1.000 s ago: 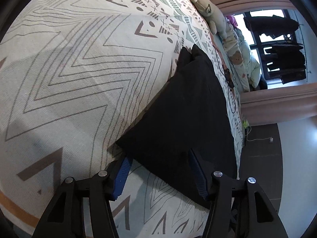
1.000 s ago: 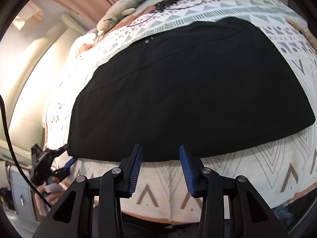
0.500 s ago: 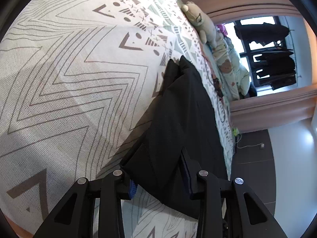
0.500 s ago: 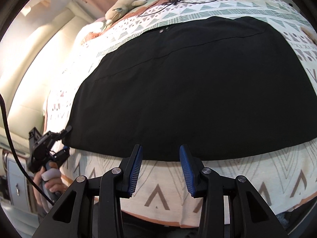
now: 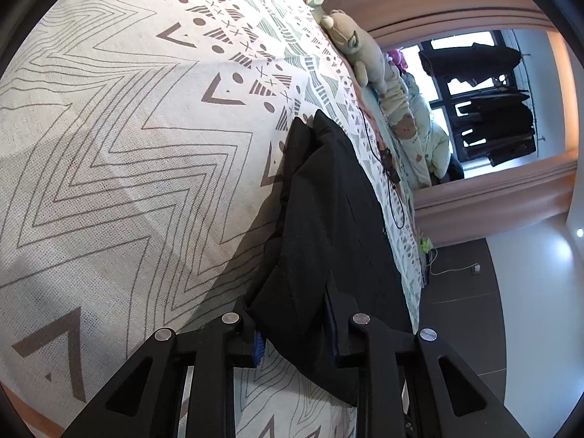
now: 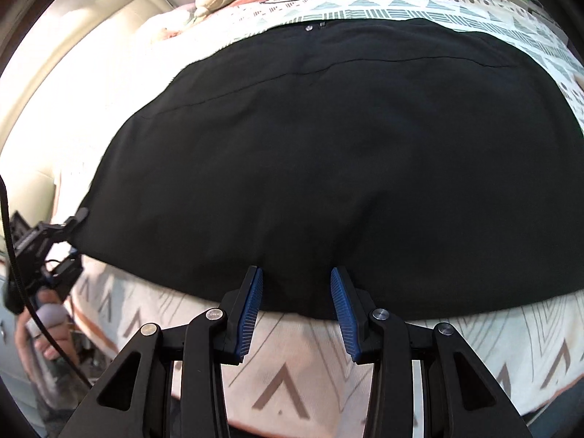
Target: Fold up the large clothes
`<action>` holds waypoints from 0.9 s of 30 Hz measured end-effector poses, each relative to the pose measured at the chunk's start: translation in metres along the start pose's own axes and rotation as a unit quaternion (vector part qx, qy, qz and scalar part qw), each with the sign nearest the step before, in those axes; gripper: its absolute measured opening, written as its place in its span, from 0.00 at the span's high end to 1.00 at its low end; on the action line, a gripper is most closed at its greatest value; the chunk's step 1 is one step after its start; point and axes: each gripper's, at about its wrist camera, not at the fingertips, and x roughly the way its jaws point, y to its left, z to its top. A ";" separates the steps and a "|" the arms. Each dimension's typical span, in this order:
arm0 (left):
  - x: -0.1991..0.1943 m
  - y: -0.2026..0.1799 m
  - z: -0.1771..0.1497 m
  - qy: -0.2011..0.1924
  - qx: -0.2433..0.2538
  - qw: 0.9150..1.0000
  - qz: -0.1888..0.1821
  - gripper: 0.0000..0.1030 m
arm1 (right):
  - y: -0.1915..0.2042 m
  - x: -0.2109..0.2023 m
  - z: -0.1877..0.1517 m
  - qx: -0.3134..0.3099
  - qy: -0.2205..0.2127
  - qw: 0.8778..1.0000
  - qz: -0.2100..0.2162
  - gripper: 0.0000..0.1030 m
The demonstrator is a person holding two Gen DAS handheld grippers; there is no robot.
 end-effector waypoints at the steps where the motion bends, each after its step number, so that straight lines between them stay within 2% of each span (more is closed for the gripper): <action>1: 0.000 0.000 0.000 0.000 -0.002 1.000 0.002 0.75 | 0.000 0.004 0.002 -0.003 0.002 1.000 -0.004 0.61; 8: 0.007 0.007 -0.005 0.000 -0.021 0.999 0.025 0.74 | -0.001 0.025 0.027 -0.011 0.008 1.000 -0.019 0.61; 15: 0.014 0.011 -0.007 -0.002 -0.042 0.998 0.049 0.74 | 0.000 0.040 0.072 -0.013 0.000 0.999 -0.032 0.61; 17: 0.015 0.009 -0.007 -0.002 -0.047 0.997 0.063 0.74 | -0.002 0.044 0.089 -0.011 0.001 0.999 -0.035 0.63; 19: 0.015 0.008 -0.007 -0.002 -0.051 0.996 0.067 0.74 | -0.005 0.050 0.104 -0.008 0.002 0.999 -0.047 0.71; 22: 0.016 0.009 -0.008 -0.005 -0.068 0.995 0.076 0.74 | -0.012 0.055 0.124 0.000 0.001 0.999 -0.051 0.76; 27: 0.019 0.009 -0.008 -0.008 -0.084 0.992 0.096 0.74 | -0.018 0.067 0.157 0.007 -0.001 0.999 -0.050 0.77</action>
